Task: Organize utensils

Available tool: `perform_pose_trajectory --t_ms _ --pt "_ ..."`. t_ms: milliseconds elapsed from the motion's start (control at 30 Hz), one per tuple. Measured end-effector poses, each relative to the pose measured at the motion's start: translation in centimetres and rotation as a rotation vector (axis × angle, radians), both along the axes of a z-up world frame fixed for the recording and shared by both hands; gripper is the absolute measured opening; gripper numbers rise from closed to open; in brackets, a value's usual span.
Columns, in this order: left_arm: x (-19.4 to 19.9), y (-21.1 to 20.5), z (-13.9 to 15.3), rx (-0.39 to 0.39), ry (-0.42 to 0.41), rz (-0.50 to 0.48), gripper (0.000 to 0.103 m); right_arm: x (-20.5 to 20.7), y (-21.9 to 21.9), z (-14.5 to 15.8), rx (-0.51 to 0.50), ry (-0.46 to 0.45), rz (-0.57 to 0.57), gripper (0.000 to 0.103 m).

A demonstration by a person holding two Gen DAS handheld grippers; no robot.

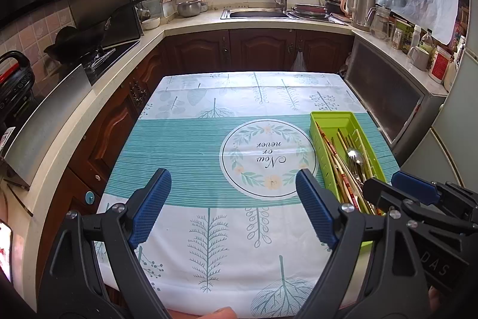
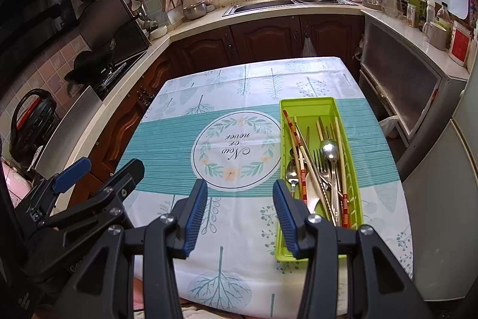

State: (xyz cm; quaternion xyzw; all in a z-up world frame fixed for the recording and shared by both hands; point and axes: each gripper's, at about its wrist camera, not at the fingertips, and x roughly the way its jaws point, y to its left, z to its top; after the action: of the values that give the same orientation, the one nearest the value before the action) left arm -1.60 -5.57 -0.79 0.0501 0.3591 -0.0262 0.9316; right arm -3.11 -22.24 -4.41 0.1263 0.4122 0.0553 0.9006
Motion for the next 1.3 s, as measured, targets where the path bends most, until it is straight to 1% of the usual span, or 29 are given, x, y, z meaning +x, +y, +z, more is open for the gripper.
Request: perform_pose_trajectory --t_ms 1300 --pt "-0.10 0.14 0.01 0.000 -0.006 0.002 0.084 -0.16 0.42 0.01 0.000 -0.005 -0.003 0.046"
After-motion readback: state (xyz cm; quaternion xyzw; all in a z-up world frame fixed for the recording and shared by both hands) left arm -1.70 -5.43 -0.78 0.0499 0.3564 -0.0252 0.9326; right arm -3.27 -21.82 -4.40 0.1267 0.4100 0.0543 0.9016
